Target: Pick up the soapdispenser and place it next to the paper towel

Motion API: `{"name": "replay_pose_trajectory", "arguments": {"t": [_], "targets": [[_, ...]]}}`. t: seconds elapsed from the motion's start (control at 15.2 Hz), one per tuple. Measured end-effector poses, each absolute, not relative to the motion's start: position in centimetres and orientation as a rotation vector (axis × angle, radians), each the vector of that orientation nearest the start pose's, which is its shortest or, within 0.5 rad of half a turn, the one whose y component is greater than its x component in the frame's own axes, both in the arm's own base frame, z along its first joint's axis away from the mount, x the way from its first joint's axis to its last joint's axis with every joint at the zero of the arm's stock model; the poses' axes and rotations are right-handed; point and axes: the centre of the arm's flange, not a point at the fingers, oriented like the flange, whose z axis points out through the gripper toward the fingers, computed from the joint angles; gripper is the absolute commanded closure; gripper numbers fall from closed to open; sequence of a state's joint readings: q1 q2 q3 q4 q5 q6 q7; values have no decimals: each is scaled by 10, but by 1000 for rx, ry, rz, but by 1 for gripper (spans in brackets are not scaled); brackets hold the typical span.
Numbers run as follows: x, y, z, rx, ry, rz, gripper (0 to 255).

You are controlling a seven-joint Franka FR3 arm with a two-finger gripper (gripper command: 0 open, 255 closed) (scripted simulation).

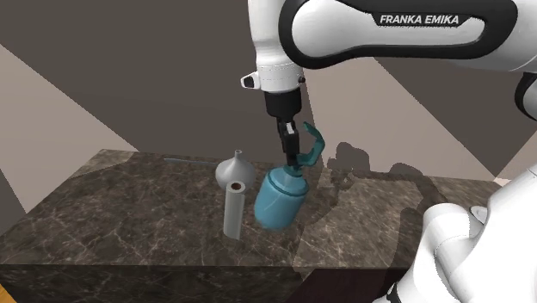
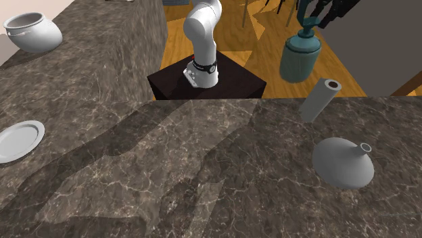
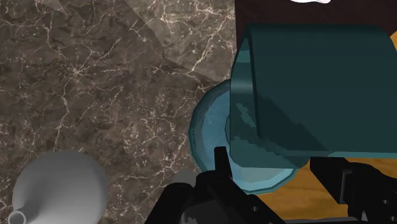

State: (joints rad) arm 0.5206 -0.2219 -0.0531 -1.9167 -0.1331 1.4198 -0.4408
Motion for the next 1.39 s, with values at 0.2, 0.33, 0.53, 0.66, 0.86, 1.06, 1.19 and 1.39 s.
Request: {"name": "replay_pose_trajectory", "arguments": {"t": [0.2, 0.33, 0.53, 0.66, 0.86, 1.06, 1.19, 1.39], "targets": [[417, 192, 552, -2908, -1421, 445, 255], [417, 192, 542, -2908, -1422, 445, 255], [416, 192, 525, -2908, -1421, 445, 255], [418, 192, 515, -2908, -1422, 445, 255], [418, 191, 499, -2908, -1421, 445, 255], [417, 192, 484, -2908, -1421, 445, 255], [418, 191, 472, -2908, -1421, 445, 255], [417, 191, 458, -2908, -1421, 445, 255]]}}
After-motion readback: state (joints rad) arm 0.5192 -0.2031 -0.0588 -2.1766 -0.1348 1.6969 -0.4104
